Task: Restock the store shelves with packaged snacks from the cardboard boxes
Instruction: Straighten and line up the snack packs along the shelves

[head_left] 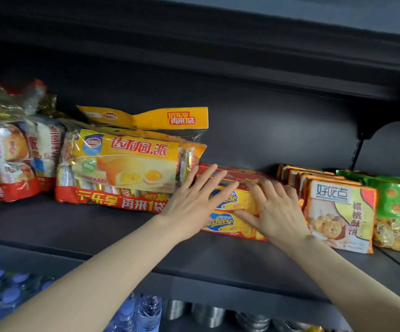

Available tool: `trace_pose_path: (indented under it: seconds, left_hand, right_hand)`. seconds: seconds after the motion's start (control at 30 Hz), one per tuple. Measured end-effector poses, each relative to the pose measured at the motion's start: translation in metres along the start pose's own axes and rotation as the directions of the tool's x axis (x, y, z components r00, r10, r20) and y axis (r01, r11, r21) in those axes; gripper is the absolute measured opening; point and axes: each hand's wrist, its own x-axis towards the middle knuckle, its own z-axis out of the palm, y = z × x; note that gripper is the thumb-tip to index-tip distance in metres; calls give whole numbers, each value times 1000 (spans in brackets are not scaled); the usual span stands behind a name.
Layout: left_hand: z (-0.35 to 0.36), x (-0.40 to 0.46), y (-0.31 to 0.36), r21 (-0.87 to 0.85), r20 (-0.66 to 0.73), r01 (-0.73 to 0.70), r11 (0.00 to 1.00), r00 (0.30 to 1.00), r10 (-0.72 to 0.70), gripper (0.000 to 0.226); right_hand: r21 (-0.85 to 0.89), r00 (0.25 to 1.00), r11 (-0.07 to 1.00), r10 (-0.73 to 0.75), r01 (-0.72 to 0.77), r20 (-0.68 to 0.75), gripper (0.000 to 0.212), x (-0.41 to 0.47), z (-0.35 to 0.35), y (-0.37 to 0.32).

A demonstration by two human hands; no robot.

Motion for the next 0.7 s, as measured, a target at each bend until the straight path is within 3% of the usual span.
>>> trace_pose_path:
  seconds: [0.17, 0.33, 0.5, 0.7]
  left_hand:
    - [-20, -33, -34, -92, -14, 138, 986, 990, -139, 114]
    - [-38, -79, -89, -21, -6, 267, 963, 964, -267, 117]
    - [-46, -125, -149, 5, 45, 362, 932, 931, -362, 120]
    - [-29, -145, -201, 65, 130, 276, 959, 951, -282, 120]
  right_hand:
    - [144, 991, 986, -61, 78, -123, 53, 32, -23, -23]
    - [223, 947, 931, -244, 289, -207, 52, 68, -36, -93]
    - [233, 941, 913, -318, 336, -114, 72, 91, -28, -161]
    - [147, 933, 924, -359, 354, 7, 86, 108, -7, -201]
